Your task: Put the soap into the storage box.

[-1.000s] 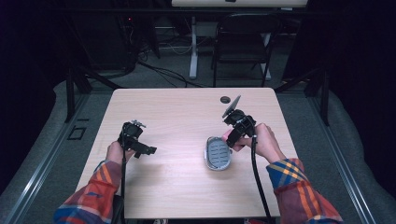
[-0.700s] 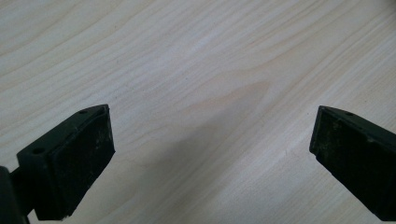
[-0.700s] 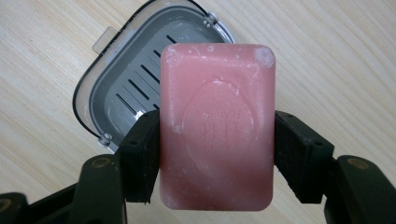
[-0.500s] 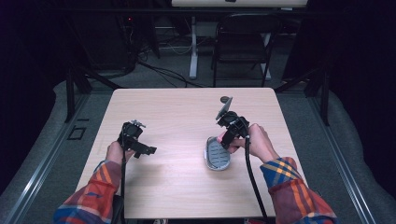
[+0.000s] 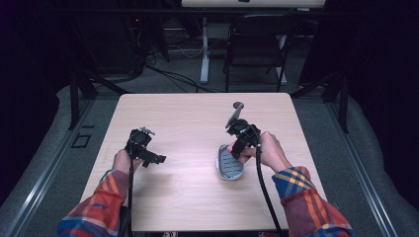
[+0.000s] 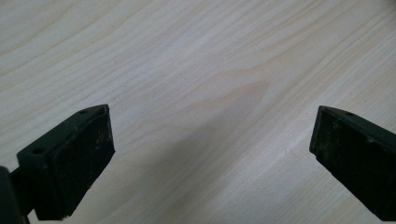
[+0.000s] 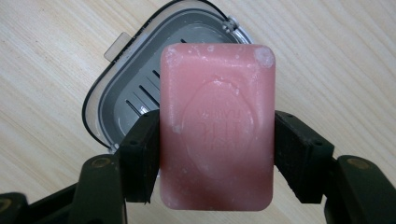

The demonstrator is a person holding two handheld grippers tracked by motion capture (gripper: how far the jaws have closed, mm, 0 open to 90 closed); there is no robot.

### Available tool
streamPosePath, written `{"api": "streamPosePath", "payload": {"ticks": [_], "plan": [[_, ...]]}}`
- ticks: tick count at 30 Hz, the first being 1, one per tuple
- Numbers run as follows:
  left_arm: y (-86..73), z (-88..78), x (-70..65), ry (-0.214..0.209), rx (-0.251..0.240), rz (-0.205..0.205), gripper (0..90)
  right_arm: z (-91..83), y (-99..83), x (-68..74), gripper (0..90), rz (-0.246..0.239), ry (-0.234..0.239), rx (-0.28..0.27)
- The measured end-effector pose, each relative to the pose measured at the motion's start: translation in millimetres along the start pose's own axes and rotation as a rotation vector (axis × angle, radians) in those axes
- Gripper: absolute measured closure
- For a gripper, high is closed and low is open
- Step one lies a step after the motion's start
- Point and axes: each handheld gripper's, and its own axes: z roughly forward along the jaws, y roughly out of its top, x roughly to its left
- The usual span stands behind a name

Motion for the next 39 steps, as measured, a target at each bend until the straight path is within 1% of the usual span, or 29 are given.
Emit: {"api": "streamPosePath", "payload": {"ticks": [2, 3, 4, 6, 7, 9, 10, 11, 12, 13, 16, 19, 23, 26, 28, 29, 31, 34, 35, 37, 39], "plan": [[0.7, 0.4, -0.1, -0.002, 0.005, 0.006, 0.0, 1.0, 0.6, 0.6, 37.2, -0.003, -0.002, 0.003], [0.9, 0.9, -0.6, -0.003, 0.003, 0.002, 0.0, 2.2, 0.5, 0.5, 37.3, -0.004, 0.000, -0.006], [1.2, 1.1, -0.8, -0.002, 0.003, 0.002, 0.0, 2.2, 1.0, 0.5, 37.2, -0.001, 0.001, 0.005], [1.8, 1.8, -1.2, -0.003, 0.008, 0.007, 0.0, 3.8, 1.1, 1.1, 37.2, 0.006, 0.004, -0.001], [1.9, 1.9, -1.3, -0.003, 0.008, 0.008, 0.0, 2.9, 2.0, 0.5, 37.2, -0.008, -0.002, 0.017], [1.9, 1.4, -1.3, -0.001, 0.008, 0.012, 0.0, 3.1, 2.2, 0.9, 37.2, -0.002, -0.001, 0.009], [1.6, 0.9, -1.2, -0.001, 0.005, 0.011, 0.0, 3.8, 2.1, 1.0, 37.2, -0.007, -0.002, -0.001], [1.3, 0.4, -1.0, 0.000, 0.003, 0.010, 0.0, 4.6, 1.7, 2.5, 37.2, 0.007, -0.002, -0.016], [0.9, -0.1, -0.6, 0.000, 0.003, 0.009, 0.0, 2.5, 2.9, 2.2, 37.2, -0.002, -0.003, 0.008], [0.4, -0.5, 0.0, 0.001, 0.002, 0.008, 0.0, 1.8, 3.6, 2.0, 37.2, -0.011, -0.006, 0.015], [-0.4, -1.5, 0.4, -0.001, -0.003, 0.001, 0.0, 0.2, 4.8, 3.0, 37.2, -0.005, -0.005, 0.008], [0.2, -0.9, -0.3, 0.000, 0.002, 0.009, 0.0, 0.2, 5.7, 4.0, 37.2, -0.005, -0.007, 0.011], [0.7, -0.6, -0.6, 0.000, 0.005, 0.010, 0.0, 0.6, 6.0, 4.0, 37.2, -0.003, -0.009, 0.021], [1.2, -0.6, -2.0, 0.000, 0.001, 0.014, 0.0, 3.1, 5.9, 4.9, 37.2, 0.005, -0.003, 0.025], [1.2, -0.5, -1.9, 0.001, 0.002, 0.014, 0.0, 4.1, 6.0, 5.7, 37.2, 0.004, -0.006, 0.017], [1.2, -0.4, -1.8, 0.001, 0.003, 0.014, 0.0, 3.2, 6.9, 6.4, 37.2, 0.003, -0.008, 0.033], [1.3, -0.4, -2.0, 0.001, 0.003, 0.014, 0.0, 4.6, 7.4, 7.9, 37.2, 0.010, -0.009, 0.026], [1.4, -0.5, -2.2, -0.001, 0.002, 0.016, 0.0, 5.9, 8.9, 8.3, 37.2, 0.008, -0.013, 0.041], [1.4, -0.5, -2.1, -0.001, 0.003, 0.017, 0.0, 7.6, 8.8, 8.8, 37.2, 0.014, -0.010, 0.030], [1.3, -0.5, -1.9, 0.000, 0.003, 0.016, 0.0, 8.6, 10.3, 10.6, 37.2, 0.020, -0.009, 0.044], [1.4, -0.3, -1.9, 0.000, 0.004, 0.016, 0.0, 9.6, 10.6, 11.2, 37.1, 0.021, -0.008, 0.043]]}}
